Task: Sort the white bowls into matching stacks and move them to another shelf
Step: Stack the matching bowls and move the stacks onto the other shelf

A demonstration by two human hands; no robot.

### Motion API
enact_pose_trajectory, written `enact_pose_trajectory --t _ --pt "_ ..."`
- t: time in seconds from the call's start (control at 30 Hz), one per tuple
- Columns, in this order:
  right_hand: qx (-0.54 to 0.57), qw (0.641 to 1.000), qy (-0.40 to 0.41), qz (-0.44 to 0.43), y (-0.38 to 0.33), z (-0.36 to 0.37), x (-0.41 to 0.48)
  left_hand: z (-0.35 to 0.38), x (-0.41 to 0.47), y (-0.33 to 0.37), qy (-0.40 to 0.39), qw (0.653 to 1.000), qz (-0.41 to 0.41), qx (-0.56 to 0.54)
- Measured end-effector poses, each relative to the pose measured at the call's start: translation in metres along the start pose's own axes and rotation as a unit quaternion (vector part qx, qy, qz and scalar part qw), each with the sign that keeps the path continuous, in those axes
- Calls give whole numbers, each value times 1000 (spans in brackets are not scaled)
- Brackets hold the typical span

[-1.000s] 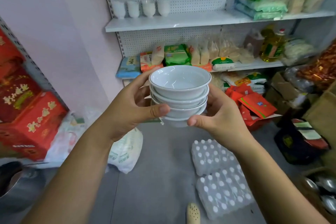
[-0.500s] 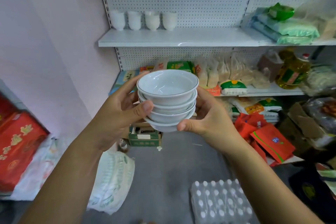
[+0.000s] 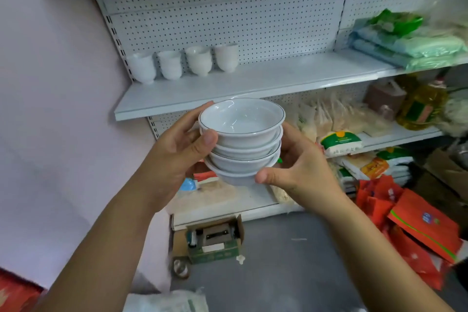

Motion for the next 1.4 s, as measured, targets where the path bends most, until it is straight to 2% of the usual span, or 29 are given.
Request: enact_pose_trajectory --t 0.23,0.5,0.83,1.03,1.4 --pt "-19 997 72 12 32 -15 66 -31 98 -20 -30 999 -37 -26" --pt "-37 994 96 24 83 -66 136 -36 205 -63 -65 995 -64 -36" --pt "-71 994 85 16 136 -167 272 -20 372 -101 -59 995 -41 -62" --pt "-202 976 82 10 160 -222 345 -18 451 -129 -52 995 -33 -78" --pt "-226 971 -22 70 241 -248 474 -82 577 -184 -3 995 -67 -79"
Point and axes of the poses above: each hand's wrist, its own x-axis towards the middle knuckle, its own z-axis out of the palm, y = z × x, the point moved 1 cm from there along x, towards the middle knuckle, and after that the axes turned 10 degrees about -x, right-handed, at the moved point
